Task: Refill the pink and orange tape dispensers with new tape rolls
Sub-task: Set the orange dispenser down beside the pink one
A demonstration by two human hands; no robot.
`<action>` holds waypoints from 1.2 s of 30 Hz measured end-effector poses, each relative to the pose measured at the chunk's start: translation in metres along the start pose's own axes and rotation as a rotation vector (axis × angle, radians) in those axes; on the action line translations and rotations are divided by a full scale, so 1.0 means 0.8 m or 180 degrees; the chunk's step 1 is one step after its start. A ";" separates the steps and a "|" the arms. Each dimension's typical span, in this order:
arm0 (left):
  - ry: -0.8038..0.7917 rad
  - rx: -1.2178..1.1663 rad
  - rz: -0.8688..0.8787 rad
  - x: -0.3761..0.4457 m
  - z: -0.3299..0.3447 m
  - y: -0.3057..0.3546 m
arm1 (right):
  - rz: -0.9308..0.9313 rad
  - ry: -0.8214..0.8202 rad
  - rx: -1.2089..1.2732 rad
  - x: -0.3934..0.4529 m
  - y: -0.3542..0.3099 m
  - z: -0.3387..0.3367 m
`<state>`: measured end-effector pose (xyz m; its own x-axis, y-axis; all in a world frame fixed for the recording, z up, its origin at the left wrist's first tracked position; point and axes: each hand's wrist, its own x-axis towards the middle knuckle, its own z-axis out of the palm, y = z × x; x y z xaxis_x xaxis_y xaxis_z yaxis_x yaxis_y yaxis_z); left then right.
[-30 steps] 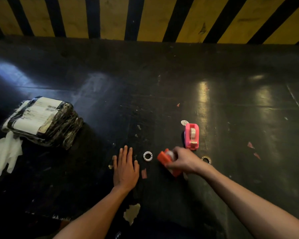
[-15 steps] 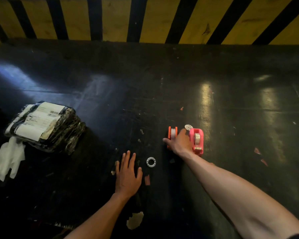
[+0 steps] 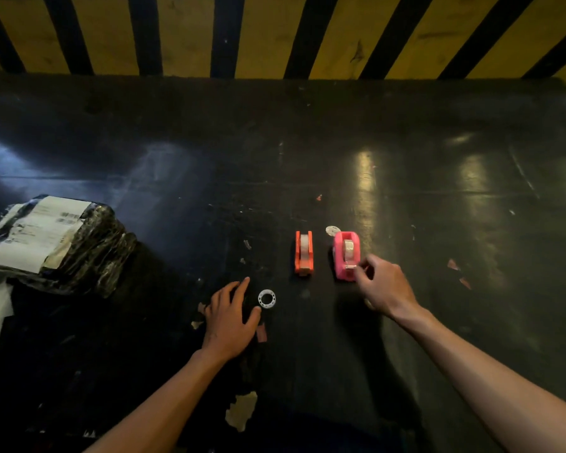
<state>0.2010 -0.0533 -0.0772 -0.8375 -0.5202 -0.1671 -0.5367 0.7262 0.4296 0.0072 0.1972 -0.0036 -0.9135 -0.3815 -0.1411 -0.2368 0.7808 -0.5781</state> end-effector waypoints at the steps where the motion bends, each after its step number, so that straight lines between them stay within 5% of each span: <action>1: -0.0039 -0.0016 0.0103 0.002 -0.001 0.006 | 0.0067 -0.0033 -0.0054 -0.005 0.013 -0.006; 6: -0.0340 -0.0012 0.0619 0.010 0.001 0.030 | 0.0293 -0.1192 -0.1078 -0.034 0.047 -0.003; 15: -0.0499 -0.0253 0.0612 0.013 -0.015 0.018 | -0.1042 -0.2662 -0.0973 -0.049 -0.060 0.077; 17: -0.0326 -0.0299 0.0392 0.023 -0.029 0.009 | -0.1331 -0.2508 -0.1017 -0.036 -0.090 0.089; 21: 0.0021 -0.0334 0.0080 0.052 -0.056 0.000 | -0.2006 -0.1227 -0.1219 0.012 -0.141 0.096; 25: 0.0308 -0.0280 -0.0041 0.080 -0.067 0.013 | -0.2039 -0.0579 -0.1621 0.062 -0.166 0.097; 36: 0.0023 -0.0076 -0.0031 0.119 -0.047 0.046 | -0.1814 -0.0593 -0.2279 0.071 -0.157 0.111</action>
<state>0.1056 -0.0927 -0.0441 -0.8315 -0.5305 -0.1650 -0.5422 0.7102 0.4490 0.0147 0.0335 -0.0098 -0.5437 -0.8256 -0.1510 -0.8370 0.5467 0.0245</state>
